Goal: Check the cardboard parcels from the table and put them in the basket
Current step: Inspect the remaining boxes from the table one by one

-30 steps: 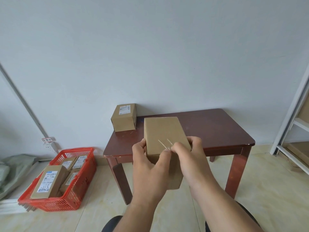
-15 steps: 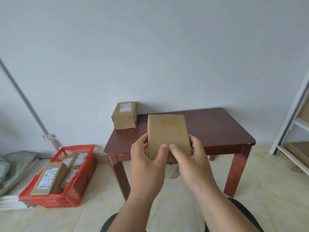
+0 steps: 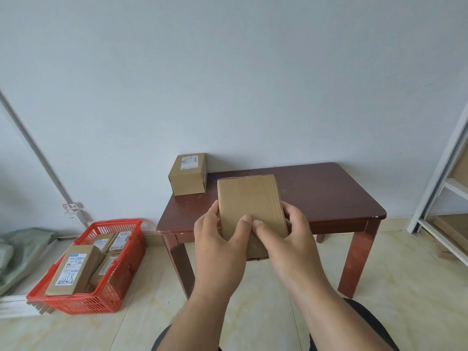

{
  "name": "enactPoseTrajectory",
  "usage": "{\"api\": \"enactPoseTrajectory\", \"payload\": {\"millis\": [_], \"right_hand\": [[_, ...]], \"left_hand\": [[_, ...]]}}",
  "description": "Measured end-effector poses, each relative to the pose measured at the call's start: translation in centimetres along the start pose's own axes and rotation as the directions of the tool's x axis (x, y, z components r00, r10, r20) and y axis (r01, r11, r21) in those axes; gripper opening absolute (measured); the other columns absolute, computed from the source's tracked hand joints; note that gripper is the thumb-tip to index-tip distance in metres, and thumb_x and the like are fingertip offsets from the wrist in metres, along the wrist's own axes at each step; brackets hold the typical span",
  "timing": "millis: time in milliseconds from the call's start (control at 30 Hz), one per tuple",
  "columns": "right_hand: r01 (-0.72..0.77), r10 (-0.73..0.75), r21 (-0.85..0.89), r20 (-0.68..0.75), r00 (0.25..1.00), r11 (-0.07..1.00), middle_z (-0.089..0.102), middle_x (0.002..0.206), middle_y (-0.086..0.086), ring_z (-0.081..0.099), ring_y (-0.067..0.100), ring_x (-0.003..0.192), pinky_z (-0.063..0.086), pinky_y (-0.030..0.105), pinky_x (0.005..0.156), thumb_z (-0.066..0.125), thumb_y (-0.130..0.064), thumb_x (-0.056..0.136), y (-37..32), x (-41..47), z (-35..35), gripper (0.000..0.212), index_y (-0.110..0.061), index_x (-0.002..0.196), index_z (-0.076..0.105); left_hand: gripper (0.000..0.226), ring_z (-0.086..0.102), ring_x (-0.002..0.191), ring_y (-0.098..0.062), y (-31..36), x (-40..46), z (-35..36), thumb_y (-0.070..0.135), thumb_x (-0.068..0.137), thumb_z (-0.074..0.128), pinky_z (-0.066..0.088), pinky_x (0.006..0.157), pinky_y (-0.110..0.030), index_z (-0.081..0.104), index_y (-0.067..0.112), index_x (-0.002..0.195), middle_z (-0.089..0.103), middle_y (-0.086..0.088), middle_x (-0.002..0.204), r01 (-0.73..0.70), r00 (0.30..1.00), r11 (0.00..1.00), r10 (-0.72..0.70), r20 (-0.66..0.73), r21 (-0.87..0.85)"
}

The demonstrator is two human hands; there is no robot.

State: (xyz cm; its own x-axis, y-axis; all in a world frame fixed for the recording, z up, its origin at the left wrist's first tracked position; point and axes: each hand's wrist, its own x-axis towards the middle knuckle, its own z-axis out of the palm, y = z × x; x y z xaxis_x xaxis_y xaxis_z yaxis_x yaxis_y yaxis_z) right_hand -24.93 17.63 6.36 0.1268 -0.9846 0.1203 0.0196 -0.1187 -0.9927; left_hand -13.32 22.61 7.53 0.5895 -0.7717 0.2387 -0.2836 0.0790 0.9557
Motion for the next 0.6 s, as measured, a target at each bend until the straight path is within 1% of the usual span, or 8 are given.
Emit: {"api": "enactPoseTrajectory", "payload": {"millis": [33, 100, 167, 233, 367, 433, 500, 600], "right_hand": [[0.0, 0.0, -0.002, -0.008, 1.0, 1.0, 0.064, 0.127, -0.01, 0.067, 0.008, 0.112, 0.063, 0.038, 0.09, 0.082, -0.047, 0.085, 0.0, 0.2, 0.0, 0.05, -0.042, 0.129, 0.058], [0.003, -0.003, -0.004, -0.032, 0.999, 1.0, 0.065, 0.124, -0.009, 0.068, 0.01, 0.11, 0.063, 0.041, 0.088, 0.081, -0.055, 0.08, -0.1, 0.5, 0.0, 0.048, -0.042, 0.121, 0.059], [0.0, 0.0, -0.002, -0.043, 0.999, 1.0, 0.066, 0.122, -0.008, 0.069, 0.011, 0.107, 0.064, 0.042, 0.086, 0.082, -0.059, 0.079, -0.2, 0.7, 0.0, 0.045, -0.042, 0.115, 0.059], [0.0, -0.001, -0.005, -0.034, 0.999, 1.0, 0.067, 0.12, -0.008, 0.069, 0.01, 0.105, 0.065, 0.041, 0.084, 0.084, -0.056, 0.082, -0.2, 0.7, -0.2, 0.042, -0.041, 0.113, 0.059], [0.009, -0.009, 0.02, 0.004, 1.0, 1.0, 0.07, 0.115, -0.01, 0.071, 0.002, 0.095, 0.065, 0.033, 0.079, 0.084, -0.048, 0.084, -0.1, -0.1, -0.4, 0.041, -0.038, 0.114, 0.059], [0.011, -0.011, 0.029, 0.002, 1.0, 1.0, 0.071, 0.114, -0.01, 0.071, -0.002, 0.094, 0.064, 0.031, 0.078, 0.085, -0.047, 0.084, -0.1, -0.2, -0.4, 0.04, -0.038, 0.114, 0.059], [0.011, -0.011, 0.024, -0.024, 1.0, 1.0, 0.071, 0.114, -0.011, 0.07, 0.001, 0.096, 0.063, 0.034, 0.082, 0.085, -0.049, 0.084, -0.4, 0.1, -0.4, 0.039, -0.038, 0.112, 0.06], [0.018, -0.018, 0.012, -0.042, 0.999, 1.0, 0.071, 0.108, -0.013, 0.068, -0.001, 0.091, 0.057, 0.028, 0.076, 0.082, -0.053, 0.083, -1.2, 0.7, -0.5, 0.039, -0.035, 0.109, 0.059]], "left_hand": [[0.049, 0.054, 0.121, 0.009, -0.1, -0.1, 0.0, 0.041, 0.093, 0.075, 0.052, 0.094, -0.018, 0.056, 0.045, 0.138, 0.054, 0.021, 0.133, 0.007, 1.0, 0.999, -0.008, -0.006, -0.031], [0.05, 0.064, 0.116, 0.005, 0.0, -0.5, 0.2, 0.036, 0.093, 0.078, 0.058, 0.093, -0.027, 0.054, 0.045, 0.136, 0.065, 0.021, 0.128, 0.029, 1.0, 0.993, -0.03, -0.005, -0.111], [0.051, 0.066, 0.105, 0.011, 0.1, -1.1, 0.3, 0.028, 0.094, 0.078, 0.06, 0.085, -0.025, 0.052, 0.043, 0.135, 0.069, 0.03, 0.116, 0.021, 1.0, 0.99, -0.021, 0.005, -0.138], [0.051, 0.067, 0.103, 0.012, 0.3, -1.1, 0.3, 0.028, 0.093, 0.077, 0.061, 0.084, -0.028, 0.052, 0.04, 0.136, 0.067, 0.036, 0.113, 0.015, 1.0, 0.99, -0.015, 0.001, -0.138], [0.04, 0.065, 0.099, 0.012, 0.6, 0.0, -0.1, 0.032, 0.094, 0.077, 0.056, 0.075, -0.014, 0.053, 0.042, 0.125, 0.069, 0.022, 0.114, 0.005, 0.999, 0.993, -0.01, -0.036, -0.119], [0.044, 0.065, 0.105, 0.008, 0.6, 0.4, 0.0, 0.038, 0.093, 0.077, 0.057, 0.082, -0.017, 0.055, 0.041, 0.131, 0.067, 0.02, 0.121, -0.015, 0.999, 0.994, 0.012, -0.031, -0.106], [0.05, 0.065, 0.117, 0.0, 0.3, 0.3, 0.1, 0.043, 0.092, 0.076, 0.059, 0.095, -0.031, 0.055, 0.044, 0.137, 0.065, 0.017, 0.13, -0.018, 1.0, 0.995, 0.016, -0.017, -0.097], [0.05, 0.061, 0.125, -0.004, -0.1, -0.1, 0.4, 0.045, 0.091, 0.076, 0.056, 0.102, -0.038, 0.055, 0.055, 0.135, 0.061, 0.02, 0.133, -0.035, 0.999, 0.998, 0.035, -0.01, -0.056]]}}
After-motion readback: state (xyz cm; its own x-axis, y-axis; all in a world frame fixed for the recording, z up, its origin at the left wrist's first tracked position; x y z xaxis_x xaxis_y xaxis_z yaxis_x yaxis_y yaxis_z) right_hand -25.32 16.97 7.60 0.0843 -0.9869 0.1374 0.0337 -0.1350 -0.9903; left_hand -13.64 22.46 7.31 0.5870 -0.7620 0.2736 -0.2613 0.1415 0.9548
